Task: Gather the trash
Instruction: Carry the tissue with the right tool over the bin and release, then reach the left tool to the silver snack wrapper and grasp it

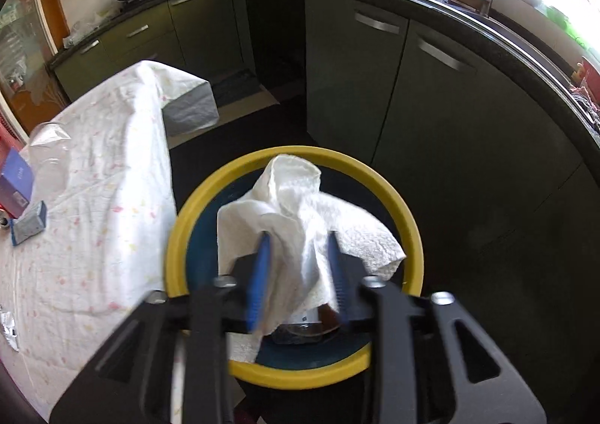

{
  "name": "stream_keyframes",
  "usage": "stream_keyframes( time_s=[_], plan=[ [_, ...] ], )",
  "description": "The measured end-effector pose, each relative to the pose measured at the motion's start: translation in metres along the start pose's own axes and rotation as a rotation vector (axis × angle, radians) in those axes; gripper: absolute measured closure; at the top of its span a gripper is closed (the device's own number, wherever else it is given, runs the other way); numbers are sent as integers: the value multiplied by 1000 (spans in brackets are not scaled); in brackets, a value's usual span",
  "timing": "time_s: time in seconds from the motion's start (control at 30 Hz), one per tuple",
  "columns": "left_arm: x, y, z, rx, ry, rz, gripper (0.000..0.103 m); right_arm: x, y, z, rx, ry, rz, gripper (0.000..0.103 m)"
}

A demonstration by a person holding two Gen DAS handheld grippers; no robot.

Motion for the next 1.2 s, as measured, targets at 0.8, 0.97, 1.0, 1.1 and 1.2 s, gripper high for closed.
stream_keyframes(
  time_s=[0.8,0.97,1.0,1.1,1.2],
  plan=[
    [18,40,-88,264,-304,-16,5,55,49,69,-205,-44,-64,37],
    [49,85,-139,565,-582,68,5,56,55,76,-221,-20,-77,37],
    [60,94,-149,627,-666,85,5,56,57,77,-228,-19,-80,37],
    [91,118,-172,761,-908,131,5,57,58,77,-239,-18,-81,36],
    [109,124,-184,817,-1074,193,5,58,59,79,-255,-22,-78,36]
  ],
)
Point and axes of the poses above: each gripper's, at about its wrist camera, not at the fingertips, and y roughly against the way its jaws point, z to its left, x to its underside, the point moved 5 cm from there along -y, roughly the way its jaws point, and after that the axes turned 4 degrees about y, right-handed, at the moved point
